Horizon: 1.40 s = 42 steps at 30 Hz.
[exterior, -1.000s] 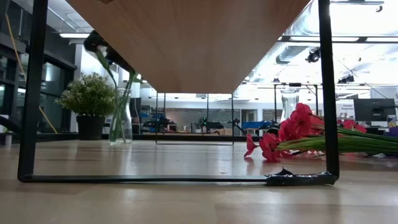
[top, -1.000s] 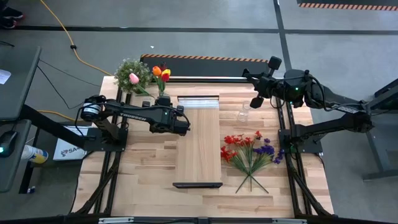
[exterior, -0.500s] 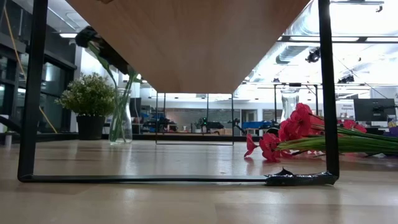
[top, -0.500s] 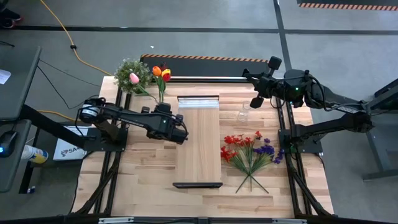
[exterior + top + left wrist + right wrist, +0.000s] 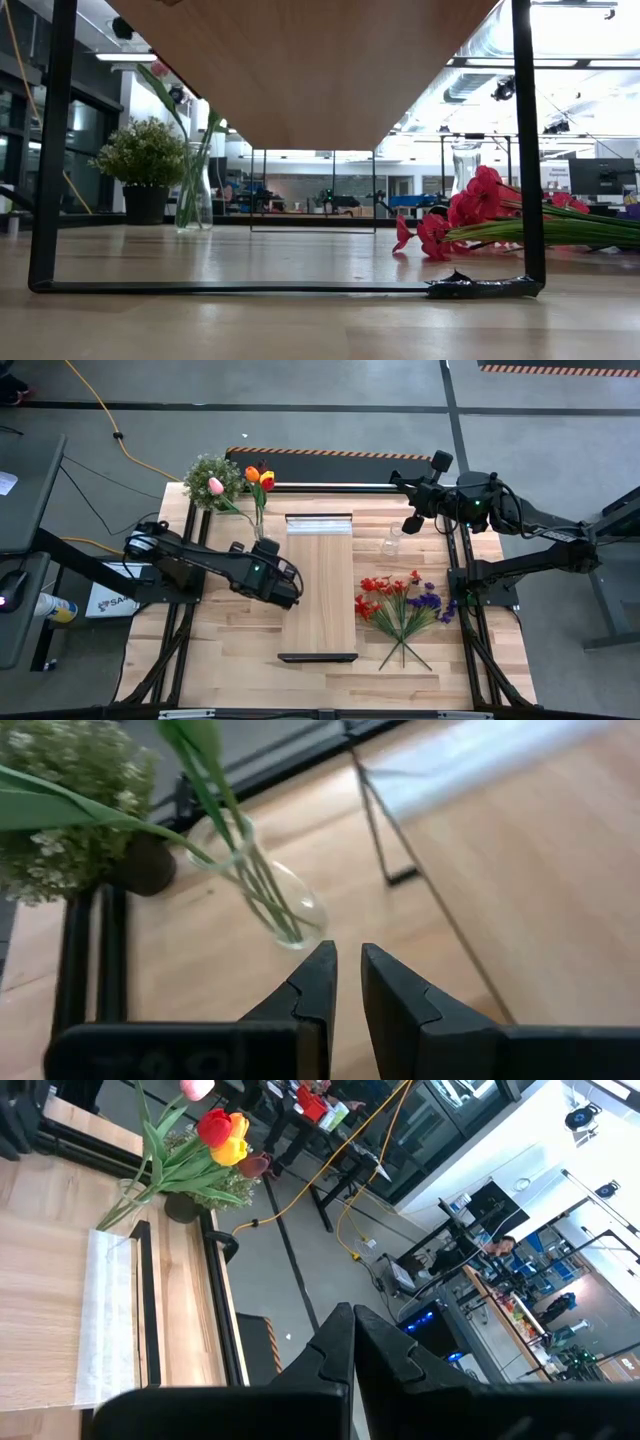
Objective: Pick and place flowers into a vace then onto a shelf
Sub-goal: Put the right orange flowers into the right transparent vase
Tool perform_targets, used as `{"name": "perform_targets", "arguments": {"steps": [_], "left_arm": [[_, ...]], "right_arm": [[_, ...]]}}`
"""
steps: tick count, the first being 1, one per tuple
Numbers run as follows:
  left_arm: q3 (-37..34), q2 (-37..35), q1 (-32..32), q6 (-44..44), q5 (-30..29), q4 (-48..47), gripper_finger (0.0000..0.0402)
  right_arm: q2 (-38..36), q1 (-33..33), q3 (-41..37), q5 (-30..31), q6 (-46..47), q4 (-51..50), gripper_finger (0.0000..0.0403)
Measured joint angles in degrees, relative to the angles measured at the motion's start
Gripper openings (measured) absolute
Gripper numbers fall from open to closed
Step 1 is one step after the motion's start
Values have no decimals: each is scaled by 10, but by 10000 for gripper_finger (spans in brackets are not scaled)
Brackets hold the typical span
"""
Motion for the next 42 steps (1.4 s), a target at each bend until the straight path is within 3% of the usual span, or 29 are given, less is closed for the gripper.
{"name": "perform_targets", "arguments": {"steps": [7,14,19,26,35,42], "left_arm": [[50,0,-36,16,74,-6,86],[95,0,-74,15,131,-3,86],[117,0,-96,11,168,2,85],[122,0,-104,10,195,5,86],[107,0,-103,10,194,-23,85],[77,0,-103,10,199,-25,85]], "right_arm": [[0,0,0,10,10,-31,0],[0,0,0,24,80,-115,0],[0,1,0,2,156,-203,0],[0,1,0,-144,307,-323,0],[0,1,0,-334,582,-458,0],[0,19,0,-405,737,-497,0]]}}
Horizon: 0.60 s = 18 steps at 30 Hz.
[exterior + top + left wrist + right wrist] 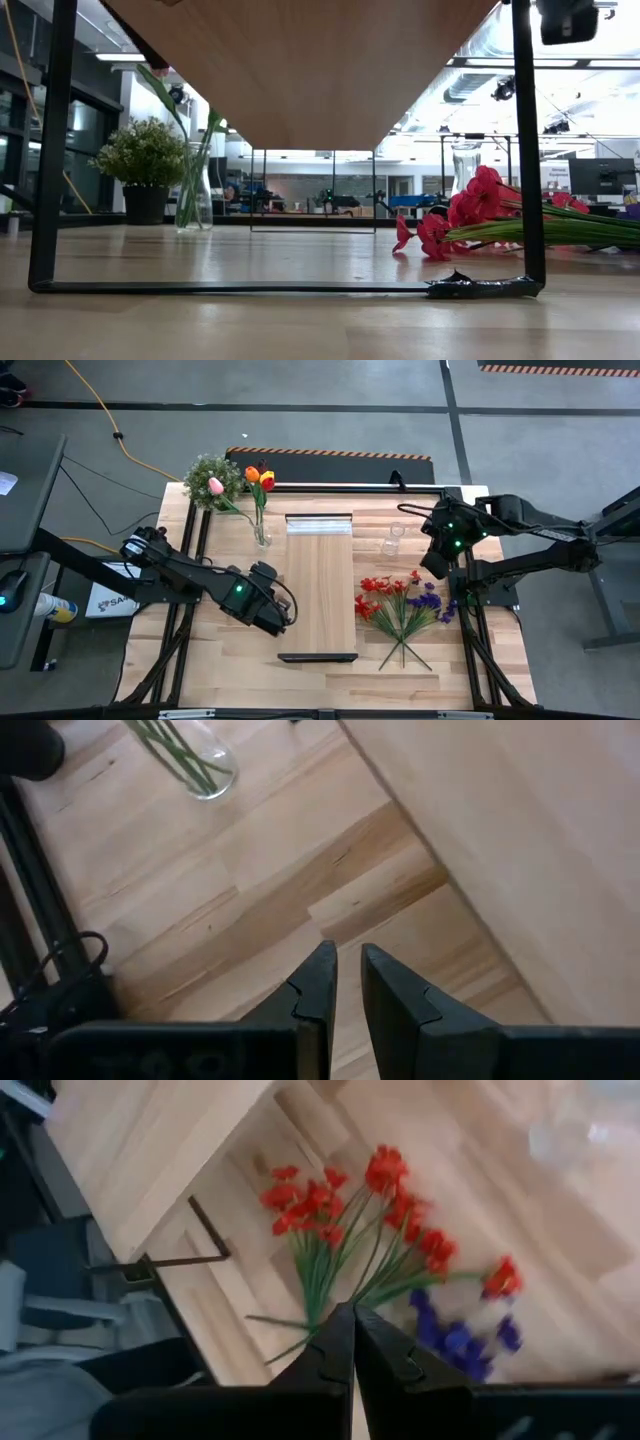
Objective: Pick and place flowers into a vace then onto a shelf
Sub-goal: Put the right orange flowers into the right transparent vase
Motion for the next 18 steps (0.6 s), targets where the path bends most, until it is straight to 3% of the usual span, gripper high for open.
{"name": "perform_targets", "arguments": {"steps": [7,18], "left_arm": [[-27,0,-11,-14,77,-17,85],[-42,0,-105,-124,85,-24,85]], "right_arm": [[0,101,0,23,167,-5,0],[3,274,0,128,357,-5,0]]}}
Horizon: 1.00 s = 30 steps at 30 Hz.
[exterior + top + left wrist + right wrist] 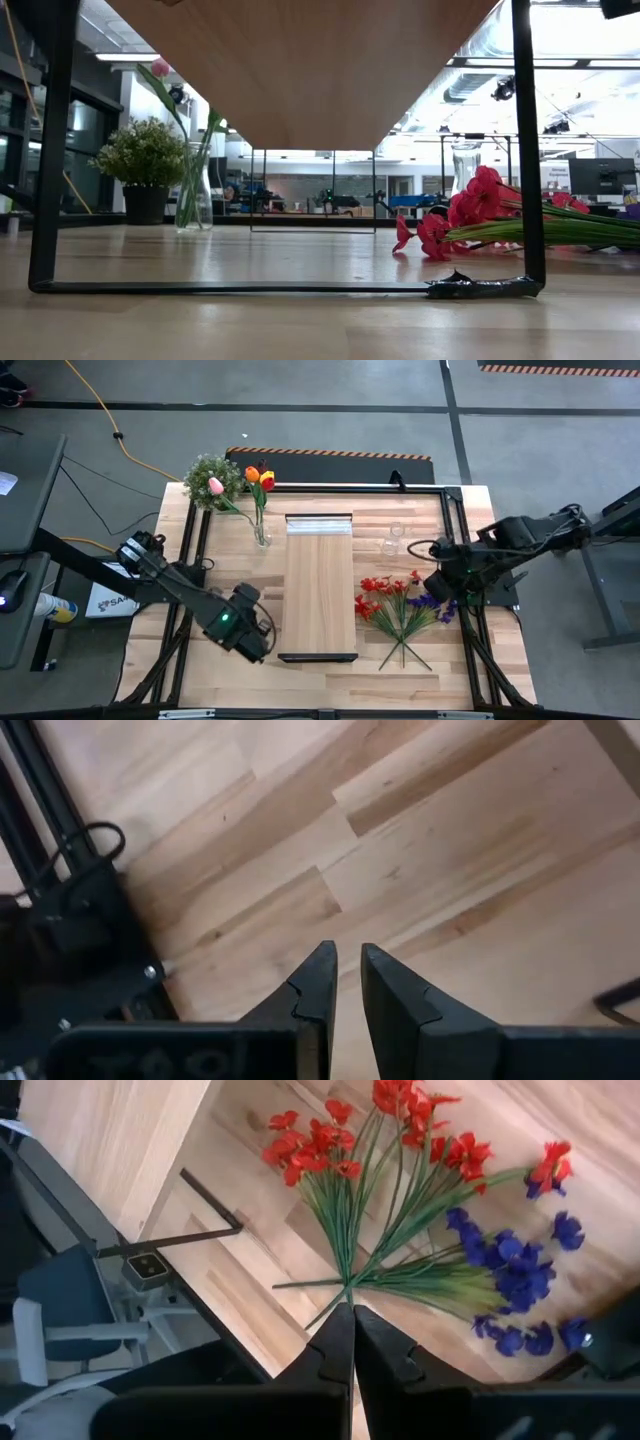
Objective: Pick and place flowers into a vace then onto a shelf
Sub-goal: Put the right orange flowers into the right transparent vase
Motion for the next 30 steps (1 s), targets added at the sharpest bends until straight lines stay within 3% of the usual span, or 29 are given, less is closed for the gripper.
{"name": "perform_targets", "arguments": {"steps": [5,11,18,23,30], "left_arm": [[0,0,-43,-68,0,0,85],[0,0,-78,-129,0,0,85],[0,0,-83,-144,0,0,85],[0,0,-83,-142,1,0,85],[0,0,-83,-137,2,0,85]], "right_arm": [[13,51,-13,10,65,3,0],[22,90,-101,-25,117,21,0],[22,105,-217,-39,140,217,9],[22,105,-272,-49,139,328,58],[22,101,-313,-85,154,339,138]]}}
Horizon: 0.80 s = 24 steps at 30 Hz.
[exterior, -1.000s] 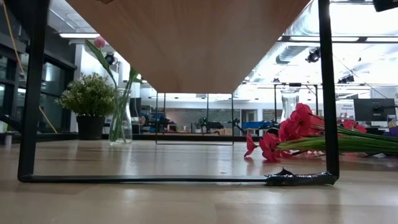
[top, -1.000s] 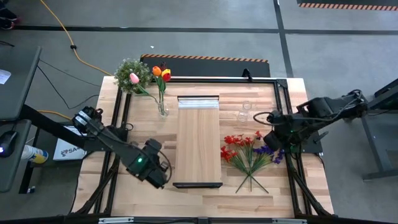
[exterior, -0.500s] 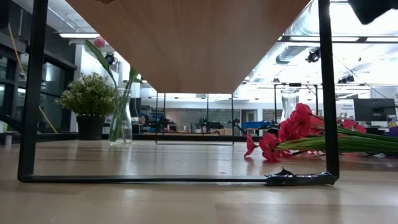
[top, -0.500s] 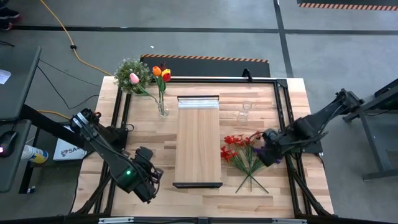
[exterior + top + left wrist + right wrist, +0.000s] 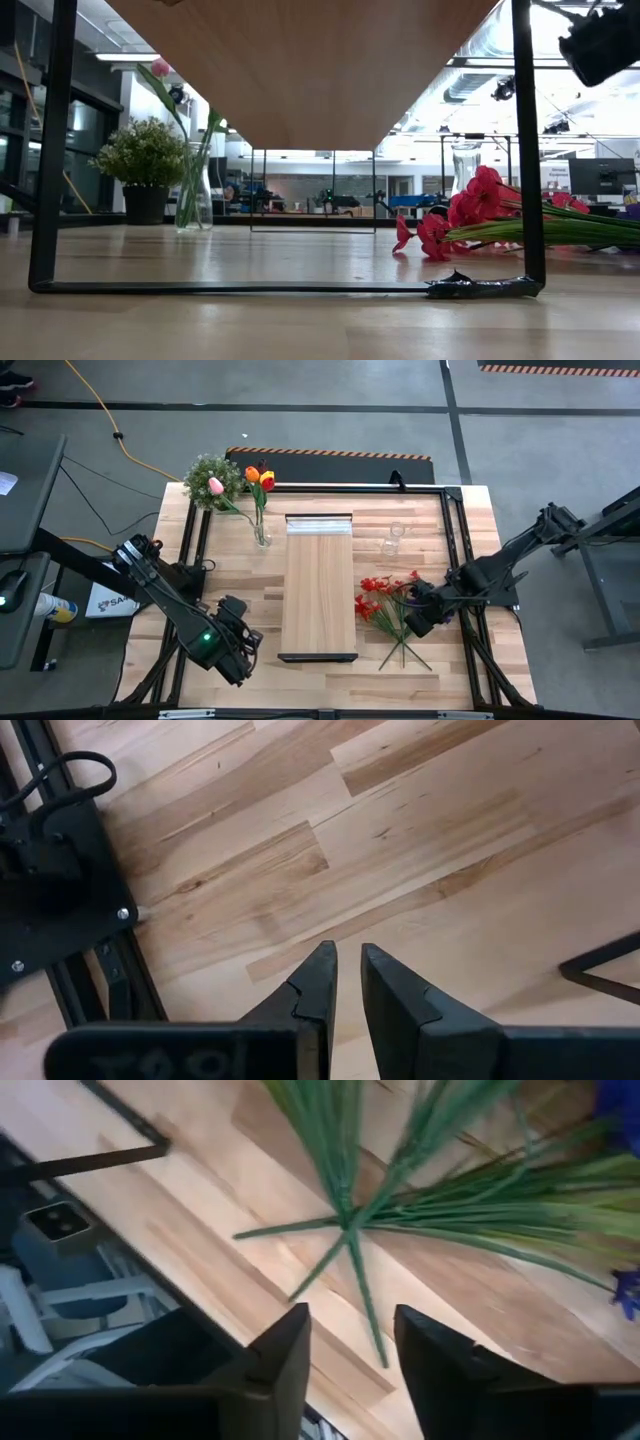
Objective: Pick and place flowers into a vace then onto a shelf
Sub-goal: Put the right orange flowers into the right transparent vase
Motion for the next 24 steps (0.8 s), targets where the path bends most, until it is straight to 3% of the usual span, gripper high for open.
{"name": "perform_targets", "arguments": {"steps": [9,24], "left_arm": [[0,0,0,7,-3,0,85],[0,0,0,6,-6,0,85]], "right_arm": [[0,-27,-7,4,10,4,178],[0,-90,-7,31,-11,4,159]]}}
